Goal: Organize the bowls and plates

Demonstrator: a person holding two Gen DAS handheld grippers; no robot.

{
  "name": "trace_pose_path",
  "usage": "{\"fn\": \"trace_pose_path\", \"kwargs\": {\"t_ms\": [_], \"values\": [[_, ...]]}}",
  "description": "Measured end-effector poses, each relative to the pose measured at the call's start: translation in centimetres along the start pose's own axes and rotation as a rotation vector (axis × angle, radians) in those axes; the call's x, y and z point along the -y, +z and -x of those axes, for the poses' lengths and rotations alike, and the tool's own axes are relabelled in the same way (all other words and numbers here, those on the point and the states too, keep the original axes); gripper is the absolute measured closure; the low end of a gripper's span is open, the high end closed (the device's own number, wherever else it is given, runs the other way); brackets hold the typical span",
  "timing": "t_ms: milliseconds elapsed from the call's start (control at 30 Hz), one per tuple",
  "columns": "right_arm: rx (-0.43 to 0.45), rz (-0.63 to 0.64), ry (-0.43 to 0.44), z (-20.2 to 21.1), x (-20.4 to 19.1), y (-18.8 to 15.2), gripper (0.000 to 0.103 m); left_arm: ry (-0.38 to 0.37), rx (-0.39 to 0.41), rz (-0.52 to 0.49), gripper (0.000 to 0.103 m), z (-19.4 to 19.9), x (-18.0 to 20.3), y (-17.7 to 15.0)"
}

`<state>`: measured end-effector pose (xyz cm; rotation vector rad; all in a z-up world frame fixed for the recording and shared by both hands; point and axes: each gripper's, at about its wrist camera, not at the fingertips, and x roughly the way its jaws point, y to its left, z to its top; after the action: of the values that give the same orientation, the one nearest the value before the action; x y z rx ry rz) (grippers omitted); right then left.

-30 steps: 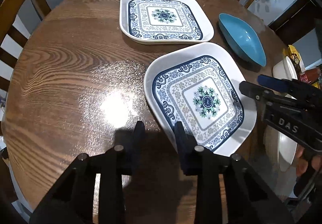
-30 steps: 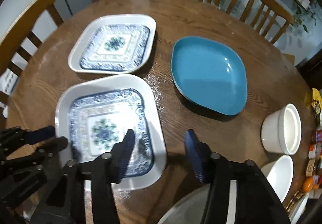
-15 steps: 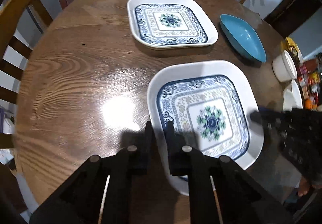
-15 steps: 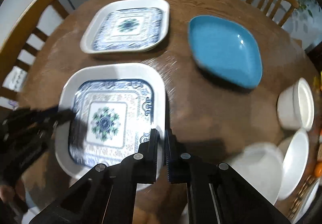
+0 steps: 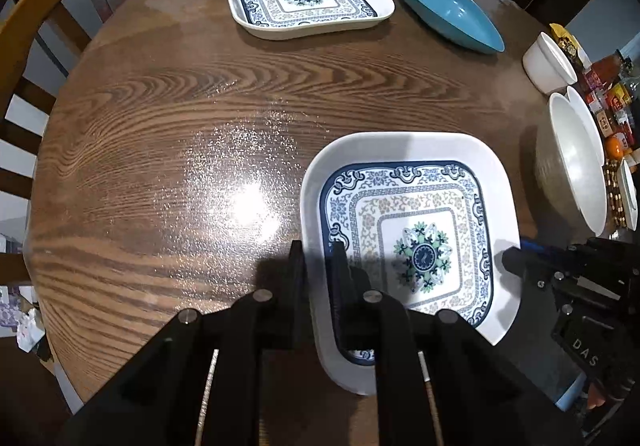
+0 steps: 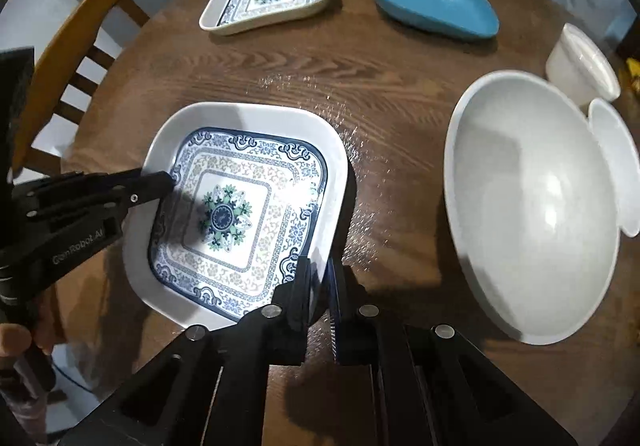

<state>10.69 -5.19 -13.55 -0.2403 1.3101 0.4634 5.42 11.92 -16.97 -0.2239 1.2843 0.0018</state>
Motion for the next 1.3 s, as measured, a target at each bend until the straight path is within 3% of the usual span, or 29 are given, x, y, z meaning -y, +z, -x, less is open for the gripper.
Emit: {"fn": "trace_pose_path", "kwargs": {"t_ms": [100, 167, 233, 300, 367, 433, 467, 833, 1000, 1100, 1167, 1300], "values": [[0.086, 0.009, -0.034, 2.0, 0.0, -0.1, 0.094, 0.036, 0.057, 0.011, 0.085, 1.7, -0.4, -0.5], [0.132, 0.022, -0.045, 3.4, -0.1, -0.3, 0.093, 0.062, 0.096, 0.024, 0.054, 3.2, -0.8, -1.0], [0.165, 0.025, -0.038, 4.7, -0.2, -0.5, 0.093, 0.087, 0.150, 0.042, 0.036, 5.1, -0.9, -1.7], [0.194, 0.025, -0.032, 5.8, -0.1, -0.8, 0.090, 0.104, 0.195, 0.042, 0.033, 6.8, -1.0, -2.1], [0.215, 0.020, -0.028, 6.5, -0.3, -1.2, 0.079, 0.111, 0.214, 0.040, 0.028, 7.8, -0.4, -1.9], [0.240, 0.010, -0.021, 7.3, -0.5, -1.5, 0.054, 0.110, 0.233, 0.033, 0.026, 8.6, 0.1, -1.7], [0.260, 0.009, -0.013, 7.9, -0.6, -1.7, 0.051, 0.107, 0.243, 0.031, 0.023, 9.1, 0.5, -1.7], [0.368, 0.010, 0.004, 13.3, -1.5, -2.4, 0.050, 0.049, 0.319, -0.001, 0.021, 13.8, 3.9, -2.4], [0.395, -0.042, -0.007, 17.0, -0.3, -2.4, 0.050, 0.009, 0.364, -0.053, 0.021, 18.0, 6.5, -1.9], [0.413, -0.083, -0.011, 19.6, 0.7, -2.5, 0.050, -0.002, 0.410, -0.116, 0.015, 21.0, 8.4, -1.3], [0.427, -0.092, -0.037, 21.6, 1.3, -2.6, 0.050, 0.002, 0.453, -0.160, 0.002, 23.0, 9.5, -0.9], [0.464, -0.103, -0.069, 25.1, 1.8, -2.3, 0.050, -0.033, 0.496, -0.212, 0.001, 26.6, 11.0, 0.3]]}}
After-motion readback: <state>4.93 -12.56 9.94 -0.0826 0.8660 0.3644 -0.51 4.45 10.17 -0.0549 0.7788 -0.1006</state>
